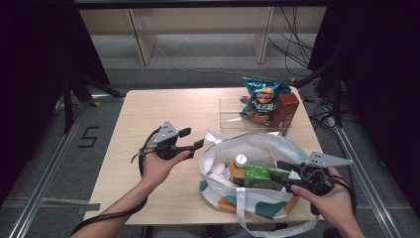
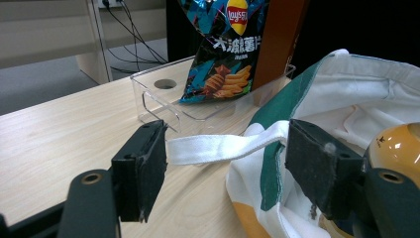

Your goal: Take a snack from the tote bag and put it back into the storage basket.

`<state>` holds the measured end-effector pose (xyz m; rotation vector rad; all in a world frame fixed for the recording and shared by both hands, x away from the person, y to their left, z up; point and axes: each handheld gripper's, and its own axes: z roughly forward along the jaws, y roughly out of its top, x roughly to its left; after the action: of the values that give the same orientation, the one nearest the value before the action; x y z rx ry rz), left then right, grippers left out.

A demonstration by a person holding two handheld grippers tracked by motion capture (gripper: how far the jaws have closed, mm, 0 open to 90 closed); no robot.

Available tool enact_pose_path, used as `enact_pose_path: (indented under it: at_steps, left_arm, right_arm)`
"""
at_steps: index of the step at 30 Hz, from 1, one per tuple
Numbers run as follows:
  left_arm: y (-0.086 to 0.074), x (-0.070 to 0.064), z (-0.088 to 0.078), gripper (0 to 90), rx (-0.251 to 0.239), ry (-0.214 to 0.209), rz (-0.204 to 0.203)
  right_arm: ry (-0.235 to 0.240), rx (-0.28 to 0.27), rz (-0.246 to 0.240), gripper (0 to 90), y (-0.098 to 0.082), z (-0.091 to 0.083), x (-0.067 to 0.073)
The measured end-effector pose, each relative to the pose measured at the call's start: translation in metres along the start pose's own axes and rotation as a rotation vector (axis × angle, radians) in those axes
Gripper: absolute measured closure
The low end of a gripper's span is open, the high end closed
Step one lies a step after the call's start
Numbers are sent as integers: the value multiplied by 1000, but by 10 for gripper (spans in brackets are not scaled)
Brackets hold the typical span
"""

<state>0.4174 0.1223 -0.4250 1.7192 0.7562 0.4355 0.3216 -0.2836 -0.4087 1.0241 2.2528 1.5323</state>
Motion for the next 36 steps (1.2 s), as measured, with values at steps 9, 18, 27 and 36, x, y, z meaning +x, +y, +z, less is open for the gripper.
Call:
enact_pose_path:
  at_steps: [9,18,27,36]
  left_arm:
    - [0,0,0,318,1,2,-1]
    - [0,0,-1,318,-1,2,1]
    - [0,0,0,317,-5,-1,-1]
    - [0,0,-1,317,-1,3,5]
  right_arm:
    - [10,31,-13,468,-3,3,1]
    - [10,61,-22,476,-9,8,0]
    - [22,106,-29,515,-13,10,-2]
    - [-5,136,-106,599,-13,10,-2]
